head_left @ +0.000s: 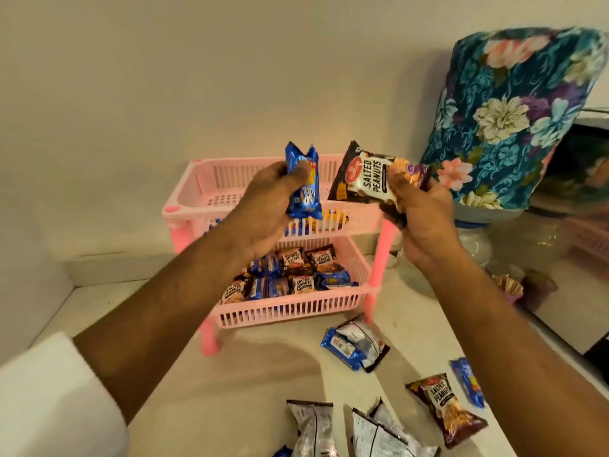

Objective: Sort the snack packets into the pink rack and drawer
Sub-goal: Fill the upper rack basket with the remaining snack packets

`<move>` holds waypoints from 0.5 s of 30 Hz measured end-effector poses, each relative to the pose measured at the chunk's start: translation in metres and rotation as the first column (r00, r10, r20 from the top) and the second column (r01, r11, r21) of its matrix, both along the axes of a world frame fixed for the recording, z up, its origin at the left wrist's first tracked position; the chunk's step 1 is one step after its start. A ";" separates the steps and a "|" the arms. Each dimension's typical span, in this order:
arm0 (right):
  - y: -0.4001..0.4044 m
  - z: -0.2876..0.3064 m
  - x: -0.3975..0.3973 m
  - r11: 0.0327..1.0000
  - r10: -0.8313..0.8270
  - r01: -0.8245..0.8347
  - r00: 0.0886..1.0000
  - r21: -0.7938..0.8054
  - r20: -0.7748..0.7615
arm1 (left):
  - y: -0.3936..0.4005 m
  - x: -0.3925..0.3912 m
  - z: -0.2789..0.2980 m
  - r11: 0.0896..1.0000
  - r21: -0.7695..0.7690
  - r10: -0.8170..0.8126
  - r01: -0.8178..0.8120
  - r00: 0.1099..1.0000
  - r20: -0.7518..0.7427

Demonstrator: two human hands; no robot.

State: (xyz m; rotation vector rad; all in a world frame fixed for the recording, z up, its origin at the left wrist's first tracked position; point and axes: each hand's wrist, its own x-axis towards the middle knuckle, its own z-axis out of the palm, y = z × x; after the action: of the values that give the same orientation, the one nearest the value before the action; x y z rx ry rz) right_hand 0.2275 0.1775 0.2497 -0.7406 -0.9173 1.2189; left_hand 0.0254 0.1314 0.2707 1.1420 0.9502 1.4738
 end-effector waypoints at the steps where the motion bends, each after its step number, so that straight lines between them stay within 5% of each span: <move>1: 0.009 0.008 0.002 1.000 -0.009 0.009 0.999 -0.021 0.035 | 0.008 0.001 0.008 0.999 0.008 0.047 -0.046 0.997 -0.057; 7: 0.069 0.034 0.001 0.990 0.051 -0.034 0.990 -0.134 0.131 | 0.066 -0.004 0.031 0.967 -0.001 0.250 -0.256 0.944 -0.217; 15: 0.133 0.031 -0.018 0.996 -0.008 0.050 0.886 -0.079 0.463 | 0.121 -0.016 0.016 0.930 -0.172 0.253 -0.326 0.904 -0.346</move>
State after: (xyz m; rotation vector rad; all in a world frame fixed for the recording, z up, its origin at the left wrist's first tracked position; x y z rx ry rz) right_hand 0.2095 0.3105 0.2805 -1.1443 -1.2418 1.0775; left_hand 0.0097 0.2529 0.2868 1.1221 1.5322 1.3877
